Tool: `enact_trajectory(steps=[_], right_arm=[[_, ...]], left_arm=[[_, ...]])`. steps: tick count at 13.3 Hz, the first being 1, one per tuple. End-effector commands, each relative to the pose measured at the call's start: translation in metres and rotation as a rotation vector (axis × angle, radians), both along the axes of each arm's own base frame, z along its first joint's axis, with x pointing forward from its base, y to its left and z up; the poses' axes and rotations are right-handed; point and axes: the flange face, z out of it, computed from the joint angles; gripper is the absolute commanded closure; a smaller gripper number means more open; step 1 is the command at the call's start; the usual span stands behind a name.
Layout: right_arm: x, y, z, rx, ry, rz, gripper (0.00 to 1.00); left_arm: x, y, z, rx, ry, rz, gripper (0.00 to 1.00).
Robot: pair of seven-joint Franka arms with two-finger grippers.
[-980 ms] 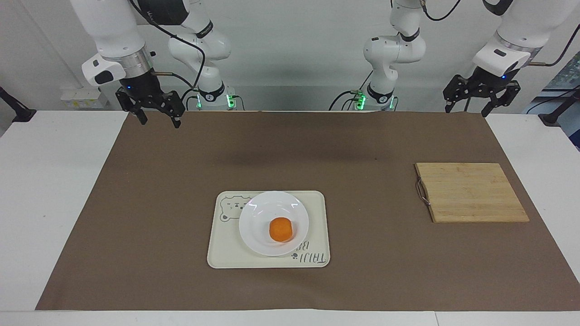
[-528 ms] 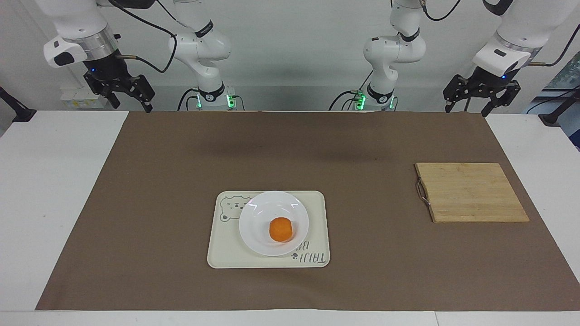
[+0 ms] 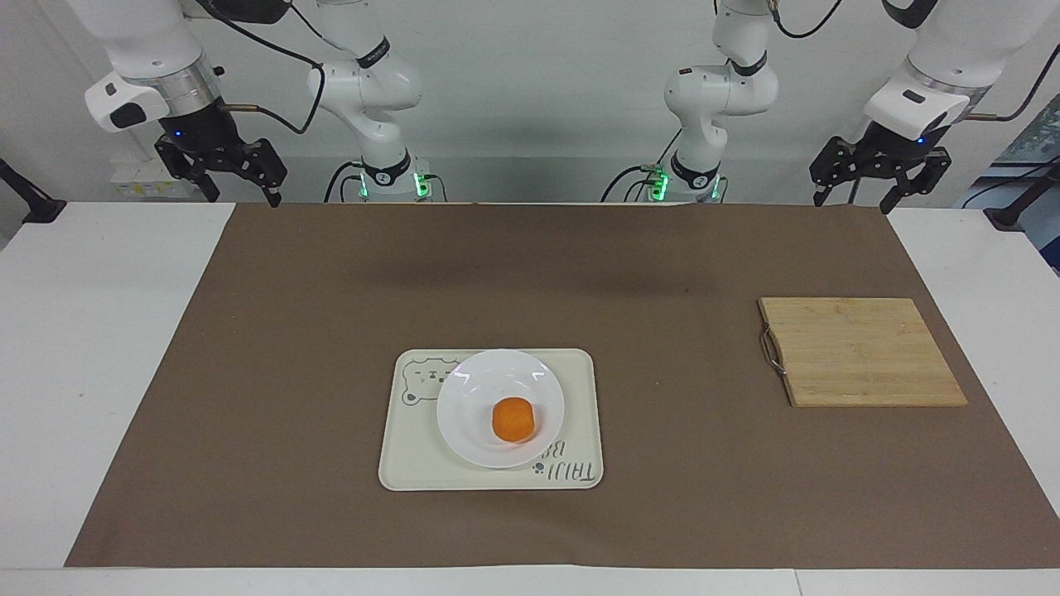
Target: Place orange and plate with both arms
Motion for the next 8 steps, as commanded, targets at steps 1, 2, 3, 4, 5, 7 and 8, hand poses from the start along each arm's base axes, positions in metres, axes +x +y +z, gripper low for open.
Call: enact_trajectory(steps=[1,2,3,4,5,7,8], right_arm=[[-0.0064,0.0037,0.0002,-0.033,-0.013,0.042,0.0],[-0.0064,0.0038,0.0002,-0.033,-0.013,0.04,0.0],[-0.007,0.0042,0.0008,-0.029,-0.014,0.037,0.0],[-0.0071,0.0047,0.0007,-0.024,-0.013,0.036,0.0],[-0.0071,0.0049,0.0007,-0.022,-0.013,0.036,0.0],[-0.0073,0.0056,0.0005,-0.016,-0.012,0.034,0.0],[-0.0073,0.0056,0.0005,-0.016,-0.012,0.034,0.0]], left_arm=[[-0.0077,-0.0008,0.0022,0.011,0.001,0.008,0.0],[-0.0077,-0.0008,0.0022,0.011,0.001,0.008,0.0],[-0.0077,-0.0008,0.0022,0.011,0.001,0.008,0.0],[-0.0079,-0.0008,0.0021,0.011,0.002,0.008,0.0],[-0.0079,-0.0008,0.0021,0.011,0.002,0.008,0.0],[-0.0079,-0.0008,0.0021,0.011,0.002,0.008,0.0],[-0.008,-0.0008,0.002,0.012,0.004,0.008,0.0]])
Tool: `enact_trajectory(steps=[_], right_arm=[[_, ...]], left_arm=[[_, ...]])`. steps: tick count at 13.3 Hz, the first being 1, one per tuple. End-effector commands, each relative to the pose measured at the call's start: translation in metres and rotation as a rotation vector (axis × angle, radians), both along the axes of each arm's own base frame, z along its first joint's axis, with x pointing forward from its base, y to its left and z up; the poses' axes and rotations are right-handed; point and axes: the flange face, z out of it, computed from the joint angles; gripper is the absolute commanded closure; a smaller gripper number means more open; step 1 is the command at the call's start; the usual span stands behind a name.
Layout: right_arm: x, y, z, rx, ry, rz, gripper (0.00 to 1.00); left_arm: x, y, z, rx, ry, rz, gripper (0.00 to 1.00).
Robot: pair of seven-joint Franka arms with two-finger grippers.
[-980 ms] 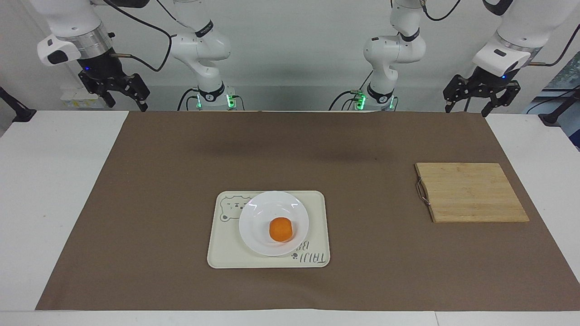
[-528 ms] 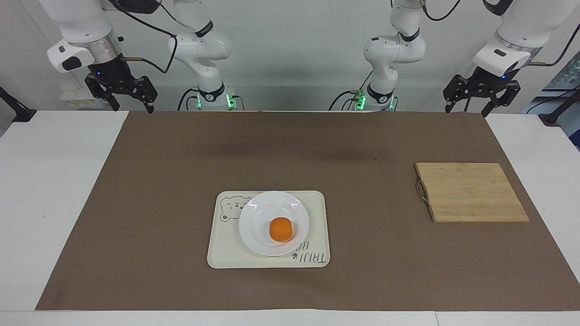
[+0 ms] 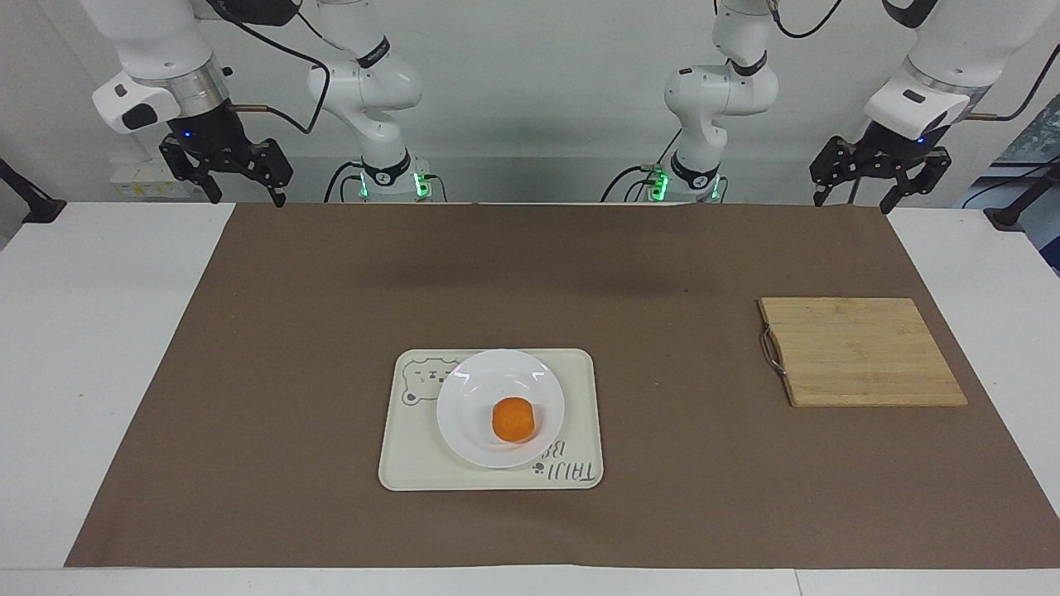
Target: Place orange and plate with both arms
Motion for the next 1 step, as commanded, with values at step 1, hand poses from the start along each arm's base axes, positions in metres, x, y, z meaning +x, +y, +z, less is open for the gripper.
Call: enact_trajectory(steps=[1], right_arm=[[-0.0075,0.0001,-0.0001,-0.01,-0.009,0.018,0.0]], left_arm=[[-0.0079,-0.0008,0.0017,0.012,0.004,0.008,0.0]])
